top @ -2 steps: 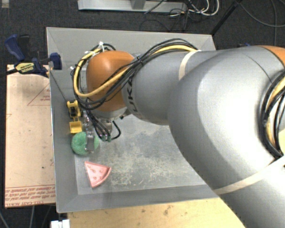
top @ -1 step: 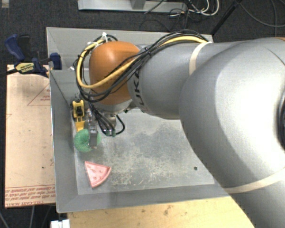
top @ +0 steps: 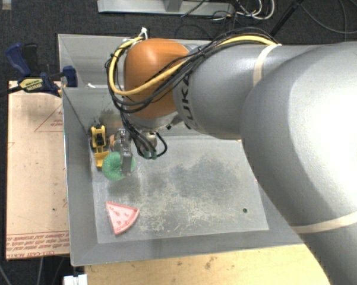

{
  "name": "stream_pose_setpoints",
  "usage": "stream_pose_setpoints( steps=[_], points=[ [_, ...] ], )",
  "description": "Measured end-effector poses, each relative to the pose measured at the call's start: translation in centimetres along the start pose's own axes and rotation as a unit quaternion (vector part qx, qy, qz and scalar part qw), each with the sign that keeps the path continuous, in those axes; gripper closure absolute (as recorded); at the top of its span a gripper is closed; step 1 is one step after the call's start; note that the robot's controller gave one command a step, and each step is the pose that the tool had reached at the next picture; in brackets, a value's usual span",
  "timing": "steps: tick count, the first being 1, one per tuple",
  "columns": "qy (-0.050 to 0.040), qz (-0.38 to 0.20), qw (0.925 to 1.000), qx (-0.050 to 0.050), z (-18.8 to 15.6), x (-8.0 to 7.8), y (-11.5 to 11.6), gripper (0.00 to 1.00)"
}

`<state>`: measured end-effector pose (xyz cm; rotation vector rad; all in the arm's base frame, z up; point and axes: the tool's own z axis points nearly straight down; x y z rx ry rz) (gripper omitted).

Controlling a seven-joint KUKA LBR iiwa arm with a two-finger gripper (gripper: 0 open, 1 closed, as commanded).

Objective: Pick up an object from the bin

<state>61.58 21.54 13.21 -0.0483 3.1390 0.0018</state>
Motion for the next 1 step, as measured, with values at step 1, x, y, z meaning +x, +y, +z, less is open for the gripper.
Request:
stream_pose_setpoints(
  steps=[1],
  points=[
    [0.0000,0.000,1.0000,0.000,0.00,0.00,0.00,1.00]
  ],
)
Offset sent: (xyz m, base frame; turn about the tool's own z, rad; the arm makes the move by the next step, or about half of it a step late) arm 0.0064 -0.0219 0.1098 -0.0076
